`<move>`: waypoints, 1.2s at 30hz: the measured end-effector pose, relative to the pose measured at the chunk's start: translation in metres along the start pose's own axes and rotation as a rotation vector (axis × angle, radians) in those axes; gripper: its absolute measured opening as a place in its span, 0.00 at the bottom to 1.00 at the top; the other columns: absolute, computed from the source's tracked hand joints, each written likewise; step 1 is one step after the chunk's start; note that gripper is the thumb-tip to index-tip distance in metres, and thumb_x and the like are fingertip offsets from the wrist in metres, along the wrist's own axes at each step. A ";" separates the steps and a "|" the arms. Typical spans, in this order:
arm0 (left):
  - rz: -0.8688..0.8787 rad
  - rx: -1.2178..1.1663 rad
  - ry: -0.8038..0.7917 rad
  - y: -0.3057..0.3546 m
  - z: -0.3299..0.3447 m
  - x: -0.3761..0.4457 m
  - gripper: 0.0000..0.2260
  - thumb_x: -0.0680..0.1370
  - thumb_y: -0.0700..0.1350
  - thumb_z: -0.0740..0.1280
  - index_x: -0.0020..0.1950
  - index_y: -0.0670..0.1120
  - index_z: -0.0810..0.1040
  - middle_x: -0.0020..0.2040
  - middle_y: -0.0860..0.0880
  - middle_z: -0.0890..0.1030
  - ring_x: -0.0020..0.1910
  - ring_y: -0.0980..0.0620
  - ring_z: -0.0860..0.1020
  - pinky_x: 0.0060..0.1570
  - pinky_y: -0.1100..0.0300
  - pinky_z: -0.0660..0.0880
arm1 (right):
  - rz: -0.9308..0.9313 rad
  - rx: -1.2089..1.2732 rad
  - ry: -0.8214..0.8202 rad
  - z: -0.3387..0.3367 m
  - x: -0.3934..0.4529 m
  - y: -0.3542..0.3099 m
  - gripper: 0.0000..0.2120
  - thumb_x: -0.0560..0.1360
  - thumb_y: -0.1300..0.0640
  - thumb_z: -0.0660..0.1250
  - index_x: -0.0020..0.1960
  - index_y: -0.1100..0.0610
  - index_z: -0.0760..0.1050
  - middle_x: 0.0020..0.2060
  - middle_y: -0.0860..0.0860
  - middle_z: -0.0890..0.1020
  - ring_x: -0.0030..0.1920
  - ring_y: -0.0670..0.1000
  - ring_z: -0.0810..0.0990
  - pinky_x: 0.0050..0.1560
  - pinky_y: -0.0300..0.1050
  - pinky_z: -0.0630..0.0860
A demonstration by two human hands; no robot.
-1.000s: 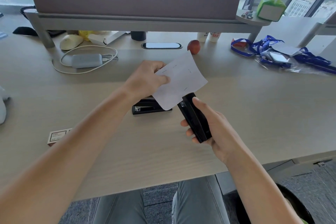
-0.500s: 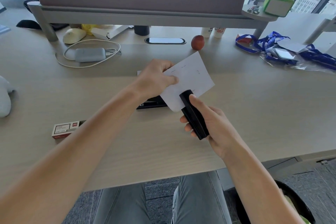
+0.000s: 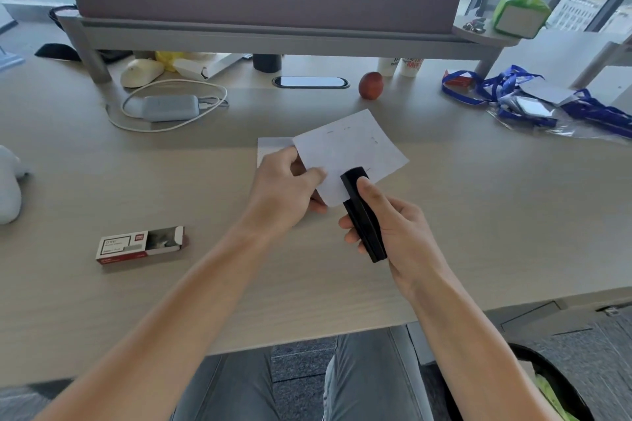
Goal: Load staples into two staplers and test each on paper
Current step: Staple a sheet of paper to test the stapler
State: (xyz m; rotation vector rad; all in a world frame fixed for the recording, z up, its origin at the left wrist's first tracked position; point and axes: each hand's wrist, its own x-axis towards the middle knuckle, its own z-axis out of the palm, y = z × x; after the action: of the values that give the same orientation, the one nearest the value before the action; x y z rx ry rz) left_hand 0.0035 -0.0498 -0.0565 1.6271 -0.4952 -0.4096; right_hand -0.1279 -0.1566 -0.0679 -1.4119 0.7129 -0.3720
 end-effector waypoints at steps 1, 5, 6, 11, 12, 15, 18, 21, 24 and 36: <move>0.012 0.031 0.014 -0.003 0.001 -0.002 0.07 0.78 0.38 0.67 0.52 0.47 0.83 0.42 0.46 0.86 0.38 0.45 0.85 0.39 0.48 0.84 | 0.000 -0.001 0.001 0.000 -0.001 0.001 0.24 0.79 0.40 0.68 0.52 0.62 0.84 0.39 0.57 0.88 0.33 0.51 0.82 0.33 0.43 0.75; 0.023 0.085 0.035 -0.007 0.002 -0.003 0.07 0.77 0.39 0.67 0.51 0.47 0.83 0.41 0.46 0.86 0.36 0.45 0.85 0.40 0.45 0.84 | 0.008 0.004 0.002 0.001 -0.002 0.002 0.24 0.79 0.40 0.68 0.51 0.63 0.84 0.38 0.58 0.88 0.33 0.52 0.82 0.35 0.45 0.75; 0.022 0.082 0.038 -0.007 0.002 -0.004 0.07 0.77 0.38 0.67 0.51 0.46 0.83 0.41 0.45 0.86 0.37 0.44 0.85 0.40 0.45 0.84 | 0.013 0.004 0.004 0.001 -0.002 0.003 0.24 0.79 0.40 0.68 0.51 0.63 0.84 0.38 0.57 0.88 0.33 0.52 0.82 0.35 0.45 0.75; -0.001 0.040 0.048 -0.007 0.002 -0.009 0.08 0.78 0.37 0.67 0.51 0.47 0.83 0.42 0.45 0.86 0.39 0.42 0.85 0.38 0.50 0.84 | 0.022 -0.002 -0.006 0.001 -0.003 0.003 0.26 0.79 0.40 0.69 0.52 0.65 0.84 0.38 0.58 0.88 0.32 0.53 0.82 0.35 0.45 0.75; -0.001 0.038 0.050 -0.009 0.002 -0.010 0.08 0.77 0.37 0.67 0.51 0.47 0.83 0.42 0.45 0.86 0.38 0.43 0.85 0.38 0.50 0.84 | 0.026 -0.005 -0.007 0.001 -0.003 0.002 0.26 0.79 0.40 0.69 0.52 0.65 0.84 0.38 0.58 0.88 0.32 0.53 0.82 0.35 0.45 0.75; -0.001 0.025 0.053 -0.012 0.001 -0.013 0.08 0.77 0.37 0.67 0.51 0.46 0.83 0.41 0.45 0.86 0.36 0.46 0.84 0.37 0.51 0.83 | 0.042 -0.011 -0.009 0.000 -0.004 0.002 0.26 0.78 0.41 0.70 0.53 0.66 0.84 0.38 0.59 0.88 0.32 0.53 0.83 0.35 0.45 0.76; -0.005 0.021 0.058 -0.014 0.000 -0.016 0.07 0.77 0.36 0.67 0.50 0.44 0.83 0.40 0.43 0.85 0.33 0.49 0.83 0.34 0.54 0.82 | 0.043 0.003 0.015 0.004 -0.008 0.005 0.24 0.78 0.41 0.70 0.51 0.64 0.84 0.37 0.58 0.88 0.32 0.53 0.83 0.35 0.45 0.76; -0.018 0.016 0.073 -0.015 -0.002 -0.018 0.04 0.77 0.35 0.67 0.48 0.40 0.82 0.36 0.42 0.84 0.31 0.49 0.82 0.33 0.56 0.80 | 0.055 0.016 0.020 0.007 -0.013 0.007 0.26 0.79 0.37 0.67 0.50 0.62 0.85 0.39 0.58 0.88 0.33 0.54 0.84 0.33 0.45 0.76; -0.022 0.007 0.121 -0.015 -0.009 -0.018 0.04 0.76 0.35 0.67 0.47 0.39 0.82 0.36 0.42 0.84 0.31 0.48 0.82 0.32 0.56 0.80 | 0.098 -0.068 -0.070 0.006 -0.017 0.005 0.28 0.76 0.34 0.68 0.52 0.60 0.85 0.42 0.56 0.88 0.33 0.54 0.82 0.30 0.45 0.75; -0.082 -0.127 0.212 -0.013 -0.070 -0.035 0.07 0.79 0.38 0.66 0.48 0.46 0.82 0.37 0.43 0.83 0.30 0.52 0.80 0.34 0.57 0.80 | -0.320 -1.057 -0.053 0.017 -0.014 0.008 0.08 0.70 0.53 0.73 0.49 0.49 0.83 0.43 0.47 0.81 0.45 0.54 0.80 0.44 0.48 0.77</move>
State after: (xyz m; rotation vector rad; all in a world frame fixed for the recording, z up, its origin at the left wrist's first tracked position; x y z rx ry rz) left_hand 0.0126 0.0284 -0.0627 1.5497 -0.2390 -0.3180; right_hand -0.1290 -0.1339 -0.0728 -2.5431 0.6563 -0.1905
